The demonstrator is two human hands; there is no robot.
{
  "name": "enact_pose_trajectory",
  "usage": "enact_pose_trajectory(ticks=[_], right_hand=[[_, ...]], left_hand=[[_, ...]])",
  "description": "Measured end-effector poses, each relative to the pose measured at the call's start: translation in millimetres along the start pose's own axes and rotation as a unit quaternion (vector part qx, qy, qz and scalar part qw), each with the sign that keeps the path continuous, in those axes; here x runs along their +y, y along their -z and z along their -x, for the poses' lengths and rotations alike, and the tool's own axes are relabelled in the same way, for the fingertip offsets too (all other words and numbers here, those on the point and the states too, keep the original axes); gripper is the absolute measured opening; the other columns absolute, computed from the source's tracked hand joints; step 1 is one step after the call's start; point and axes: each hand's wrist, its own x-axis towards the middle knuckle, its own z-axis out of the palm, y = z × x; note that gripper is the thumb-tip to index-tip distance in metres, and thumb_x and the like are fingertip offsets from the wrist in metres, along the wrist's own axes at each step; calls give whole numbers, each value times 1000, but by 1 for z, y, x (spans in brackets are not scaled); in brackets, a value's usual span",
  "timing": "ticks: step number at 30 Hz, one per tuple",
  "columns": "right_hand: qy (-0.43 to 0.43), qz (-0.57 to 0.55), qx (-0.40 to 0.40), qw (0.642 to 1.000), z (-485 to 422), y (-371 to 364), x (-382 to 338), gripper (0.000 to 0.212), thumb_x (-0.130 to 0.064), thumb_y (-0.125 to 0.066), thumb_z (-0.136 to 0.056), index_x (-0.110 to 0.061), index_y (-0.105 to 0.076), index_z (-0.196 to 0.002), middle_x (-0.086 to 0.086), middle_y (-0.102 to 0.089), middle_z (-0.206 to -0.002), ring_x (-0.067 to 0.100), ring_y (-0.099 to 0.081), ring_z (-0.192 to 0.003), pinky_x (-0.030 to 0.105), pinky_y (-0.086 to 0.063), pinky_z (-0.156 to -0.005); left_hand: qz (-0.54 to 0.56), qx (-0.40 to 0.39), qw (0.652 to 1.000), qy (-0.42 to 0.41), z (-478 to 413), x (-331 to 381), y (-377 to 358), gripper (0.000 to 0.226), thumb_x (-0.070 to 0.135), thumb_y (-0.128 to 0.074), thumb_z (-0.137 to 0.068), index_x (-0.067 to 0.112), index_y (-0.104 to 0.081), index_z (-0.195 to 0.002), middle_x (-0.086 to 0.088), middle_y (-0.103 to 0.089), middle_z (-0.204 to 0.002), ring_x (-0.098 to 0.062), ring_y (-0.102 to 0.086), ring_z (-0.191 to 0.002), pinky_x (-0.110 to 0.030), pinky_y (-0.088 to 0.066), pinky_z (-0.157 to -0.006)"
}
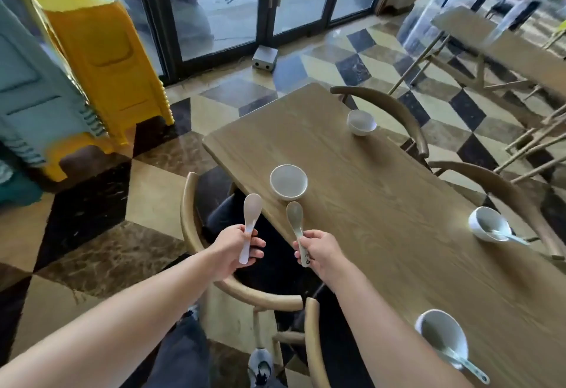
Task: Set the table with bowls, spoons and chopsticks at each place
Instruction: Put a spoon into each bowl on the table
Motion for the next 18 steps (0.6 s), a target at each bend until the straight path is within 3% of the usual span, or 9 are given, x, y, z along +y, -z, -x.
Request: enact_pose_trajectory(ticks=[3,7,9,18], right_hand=[[-18,-26,47,998,-13,-17,-24,6,-1,-56,-96,-6,-59,-97,16,-69,-85,23,-60,-68,33,-52,-63],[-40,-12,107,993,-23,-35,-52,13,-3,-54,-97,-8,-59,-86,11,-66,-79,18,-52,-55,20,-46,-43],[-46,-11,136,990,-28,-41,-60,17,-4,-55,-97,-9,-59,-81,10,-65,-75,17,-49,-51,22,-43,-44],[-55,13,173,983,-64,-34,-79,14,-12,-59,-95,-8,-63,-82,5,-65,-70,12,-49,-49,21,-37,-40]], left_hand=[[-37,-43,998,10,-29,33,20,21,5,-35,-103,7,-56,-103,-8,-71,-72,-22,-65,-63,-39,-54,-75],[-69,-121,990,36,-62,75,45,16,-1,-43,-101,1,-59,-101,-9,-65,-69,-22,-64,-62,-38,-60,-71],[-84,-159,983,45,-75,93,52,14,-4,-47,-99,-4,-61,-102,-12,-62,-74,-22,-64,-67,-38,-62,-70],[-137,-171,972,89,-124,117,48,13,-7,-52,-96,-7,-64,-97,-15,-61,-83,-25,-64,-76,-41,-61,-75]])
